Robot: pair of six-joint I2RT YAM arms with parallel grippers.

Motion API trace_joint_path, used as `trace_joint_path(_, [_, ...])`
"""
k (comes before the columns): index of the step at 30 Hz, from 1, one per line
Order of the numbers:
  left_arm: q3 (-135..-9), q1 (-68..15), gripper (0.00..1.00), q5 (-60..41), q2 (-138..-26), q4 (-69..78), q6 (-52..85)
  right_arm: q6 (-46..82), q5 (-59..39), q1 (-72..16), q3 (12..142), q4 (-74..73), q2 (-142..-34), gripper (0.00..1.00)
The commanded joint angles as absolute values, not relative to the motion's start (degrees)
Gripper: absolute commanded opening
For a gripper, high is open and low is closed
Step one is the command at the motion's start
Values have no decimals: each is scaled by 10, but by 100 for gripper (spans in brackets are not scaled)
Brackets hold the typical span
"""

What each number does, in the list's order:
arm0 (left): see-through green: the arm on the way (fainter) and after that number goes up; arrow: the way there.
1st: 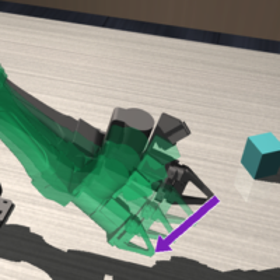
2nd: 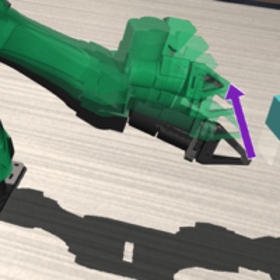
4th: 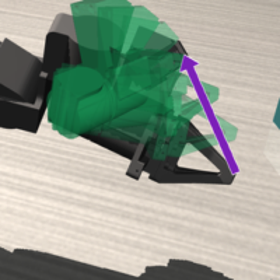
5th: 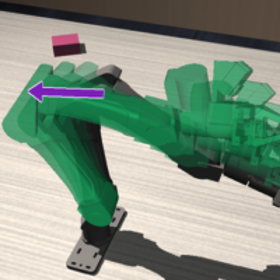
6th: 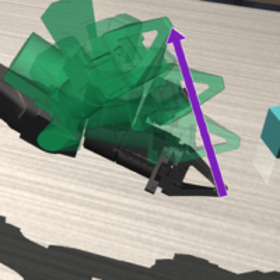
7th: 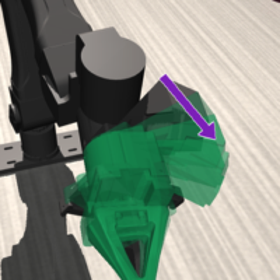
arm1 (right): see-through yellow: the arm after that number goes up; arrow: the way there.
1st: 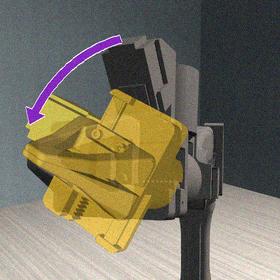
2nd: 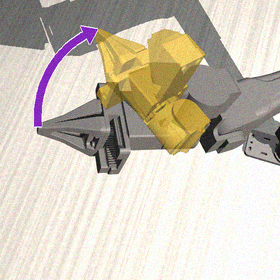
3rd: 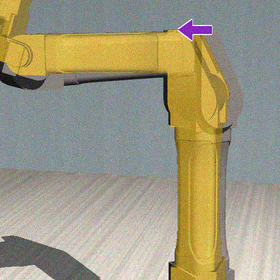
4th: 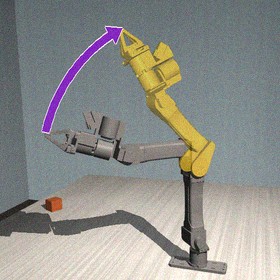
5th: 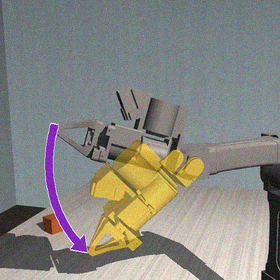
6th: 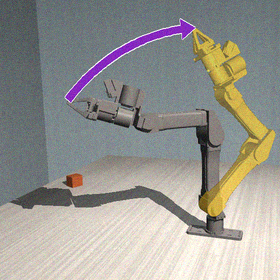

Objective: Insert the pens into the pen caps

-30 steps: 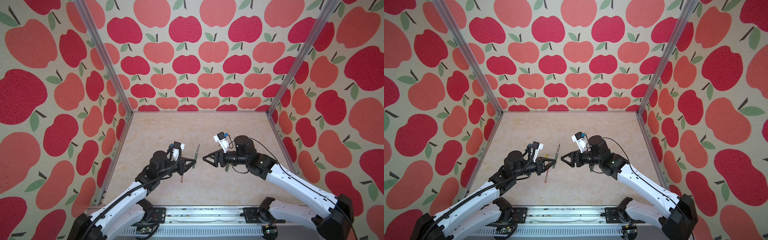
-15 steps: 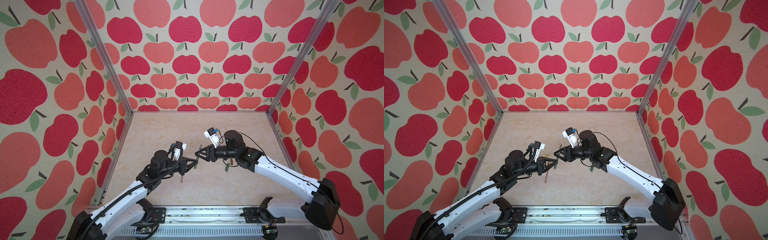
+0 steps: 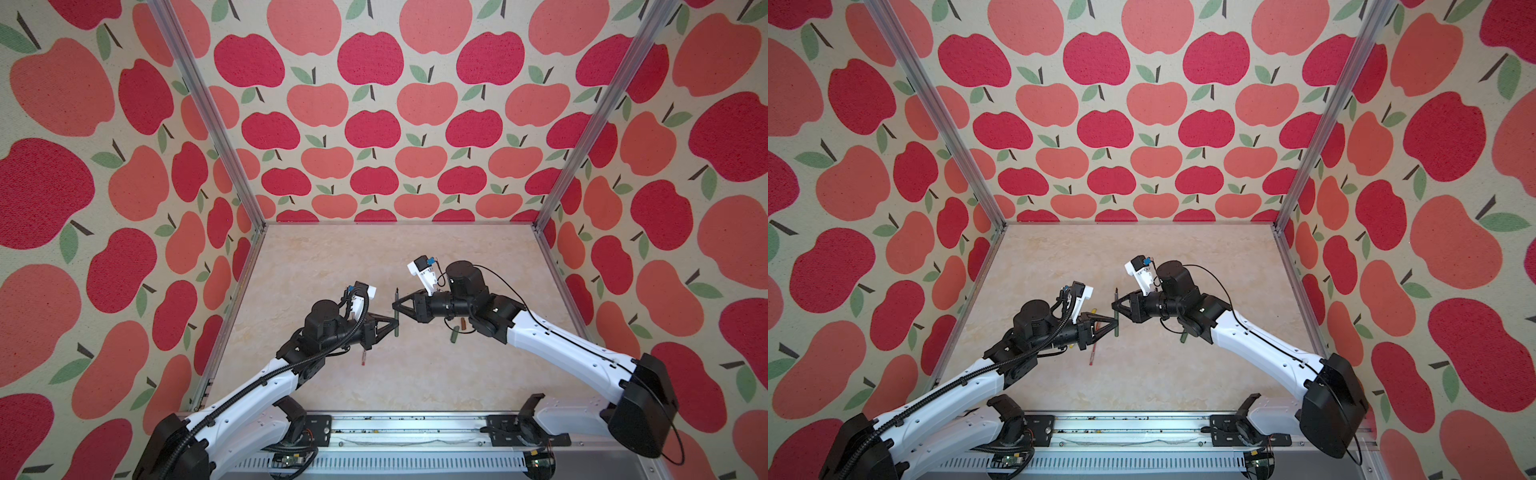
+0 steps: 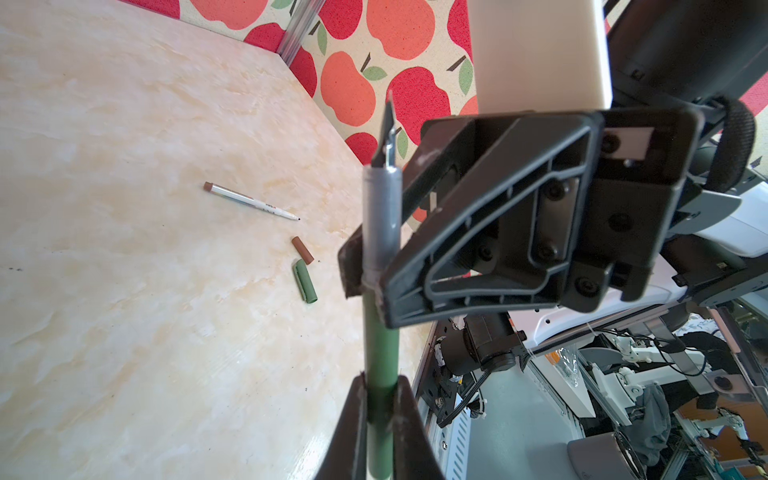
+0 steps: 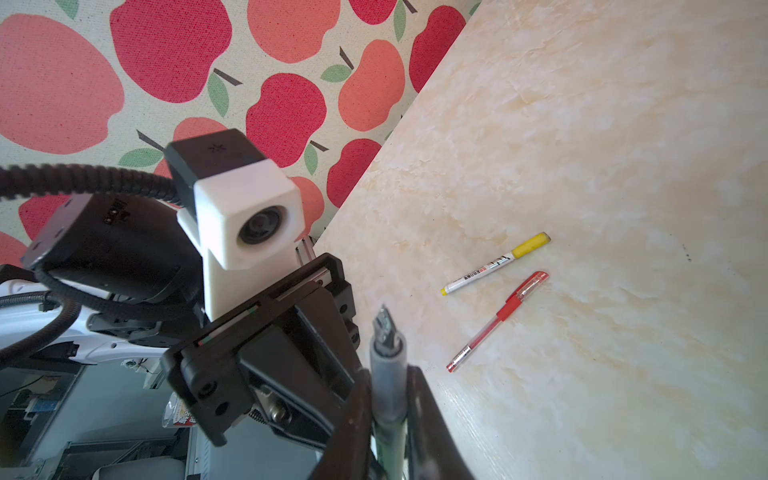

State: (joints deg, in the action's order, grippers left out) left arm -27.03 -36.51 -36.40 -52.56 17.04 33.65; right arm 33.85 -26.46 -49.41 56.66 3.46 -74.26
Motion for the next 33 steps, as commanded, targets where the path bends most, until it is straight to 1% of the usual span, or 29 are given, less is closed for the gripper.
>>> trace_joint_path(1, [-280, -367, 6, -346, -520, 178, 338, 328, -263, -502, 579, 37, -736, 15])
trace_joint_path(3, [-281, -368, 15, -338, -515, 167, 332, 328, -258, -503, 581, 37, -735, 14])
trace_joint_path(7, [-282, -370, 40, -327, -505, 147, 319, 330, -251, -503, 584, 36, -731, 11])
trace_joint_path(9, [-281, -371, 47, -324, -502, 144, 318, 333, -249, -503, 584, 33, -730, 11])
trace_joint_path(13, [-276, -371, 51, -324, -503, 154, 319, 340, -250, -503, 585, 26, -726, 11])
trace_joint_path(17, [-271, -370, 49, -337, -514, 188, 331, 346, -251, -504, 581, 16, -725, 11])
trace_joint_path(25, [-272, -370, 37, -366, -531, 223, 346, 349, -252, -507, 577, 4, -726, 11])
trace_joint_path(30, [-270, -371, 18, -365, -526, 223, 348, 349, -252, -507, 573, 0, -726, 11])
trace_joint_path(33, [-272, -371, 8, -366, -525, 220, 348, 347, -251, -507, 571, 1, -724, 11])
